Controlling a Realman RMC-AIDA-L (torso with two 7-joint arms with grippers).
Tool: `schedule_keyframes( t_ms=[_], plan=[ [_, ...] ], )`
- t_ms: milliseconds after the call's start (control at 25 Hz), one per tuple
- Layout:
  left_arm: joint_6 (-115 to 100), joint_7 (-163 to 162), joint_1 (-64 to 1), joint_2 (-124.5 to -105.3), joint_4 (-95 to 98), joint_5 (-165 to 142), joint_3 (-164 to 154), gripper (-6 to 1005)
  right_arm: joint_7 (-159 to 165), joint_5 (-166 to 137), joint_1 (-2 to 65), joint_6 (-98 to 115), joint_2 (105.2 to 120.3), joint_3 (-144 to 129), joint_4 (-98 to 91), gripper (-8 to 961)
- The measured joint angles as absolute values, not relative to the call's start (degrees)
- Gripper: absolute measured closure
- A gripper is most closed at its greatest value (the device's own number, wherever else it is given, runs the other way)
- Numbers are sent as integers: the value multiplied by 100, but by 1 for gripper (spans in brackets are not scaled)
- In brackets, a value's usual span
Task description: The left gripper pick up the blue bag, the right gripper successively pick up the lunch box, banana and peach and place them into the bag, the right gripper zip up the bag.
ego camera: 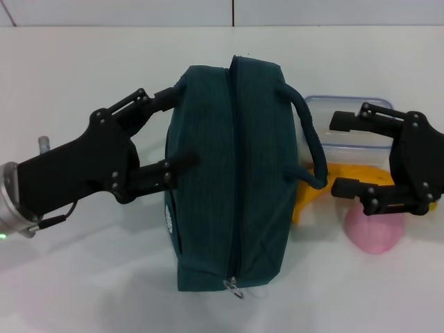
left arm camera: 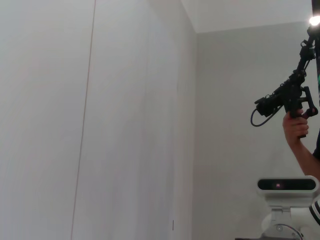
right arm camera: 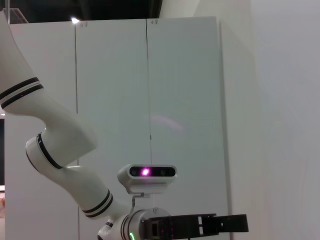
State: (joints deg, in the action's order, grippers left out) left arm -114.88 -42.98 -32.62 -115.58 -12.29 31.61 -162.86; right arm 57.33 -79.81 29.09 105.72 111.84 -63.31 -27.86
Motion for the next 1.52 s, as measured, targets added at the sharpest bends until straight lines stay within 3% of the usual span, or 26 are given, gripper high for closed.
schedule_keyframes(
  t_ms=[520,760,1120,1520],
  plan=[
    [-11478,-4604,-3329,-11591,-1360,3278,-16287,156,5628,-7944,2777,10548,11199,-6268,-2813,99],
    [-11548,-6634,-3802,-11496,-2222,3561,-16286,170,5619,-7944,2755,10614,11207,-6169,-2813,99],
    [-11576,-7735,-4292,-11908,-3594,2805,-16292,254,5647,-7937,2737,10617,11208,-6123,-2804,100],
    [-11551,-8491,-4383,-11943,-3623,2521,-16295,246,5613,-7936,2714,10599,11244,-6002,-2803,100]
  ],
)
